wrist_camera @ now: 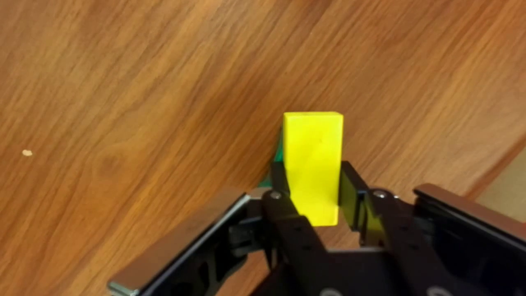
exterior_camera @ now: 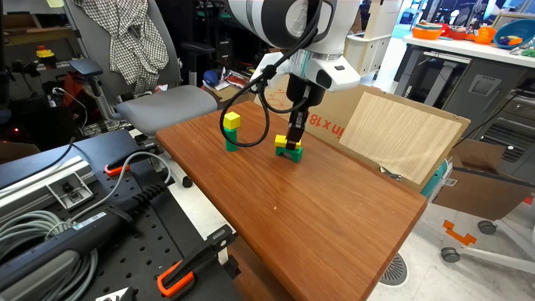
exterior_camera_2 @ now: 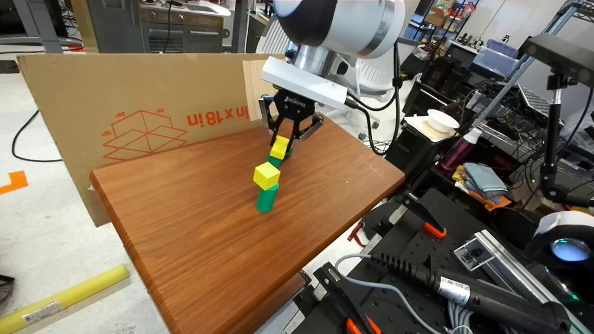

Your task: Remove the yellow block from the stack on the right and put it on top of the stack on the left

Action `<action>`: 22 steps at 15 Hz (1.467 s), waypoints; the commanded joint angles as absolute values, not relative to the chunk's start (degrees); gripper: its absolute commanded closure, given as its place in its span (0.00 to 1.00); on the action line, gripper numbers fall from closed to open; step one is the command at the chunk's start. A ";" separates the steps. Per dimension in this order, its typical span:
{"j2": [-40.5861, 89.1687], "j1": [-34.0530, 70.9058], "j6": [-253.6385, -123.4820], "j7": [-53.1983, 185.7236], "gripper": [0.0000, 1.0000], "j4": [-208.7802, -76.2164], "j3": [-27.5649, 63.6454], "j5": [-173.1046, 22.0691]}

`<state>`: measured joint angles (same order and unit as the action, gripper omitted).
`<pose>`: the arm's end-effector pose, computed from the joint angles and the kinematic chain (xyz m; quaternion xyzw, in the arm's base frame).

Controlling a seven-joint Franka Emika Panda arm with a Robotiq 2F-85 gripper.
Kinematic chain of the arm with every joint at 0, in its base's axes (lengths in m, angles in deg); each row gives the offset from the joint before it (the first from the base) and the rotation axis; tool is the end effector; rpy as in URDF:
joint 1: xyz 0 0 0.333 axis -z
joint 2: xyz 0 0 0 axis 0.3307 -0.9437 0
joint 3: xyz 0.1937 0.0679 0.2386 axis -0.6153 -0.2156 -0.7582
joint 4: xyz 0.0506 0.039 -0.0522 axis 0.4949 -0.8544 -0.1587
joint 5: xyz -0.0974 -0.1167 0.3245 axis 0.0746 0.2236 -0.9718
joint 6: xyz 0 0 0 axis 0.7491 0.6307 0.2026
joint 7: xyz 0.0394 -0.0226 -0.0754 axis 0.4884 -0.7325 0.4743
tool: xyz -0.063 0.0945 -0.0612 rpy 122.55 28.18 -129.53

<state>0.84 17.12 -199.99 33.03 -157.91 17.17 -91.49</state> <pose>0.6050 -0.0087 0.1397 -0.9091 0.4140 0.0269 0.0384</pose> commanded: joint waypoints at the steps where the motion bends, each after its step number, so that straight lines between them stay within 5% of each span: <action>1: 2.71 16.41 -199.44 33.81 0.92 -159.37 17.22 -92.44; 12: 15.66 14.53 -198.27 39.07 0.86 -169.66 15.71 -91.12; 22: 23.10 13.67 -188.82 54.44 0.92 -174.61 13.26 -85.24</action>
<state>22.67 13.87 -190.67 51.12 -174.24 13.14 -89.34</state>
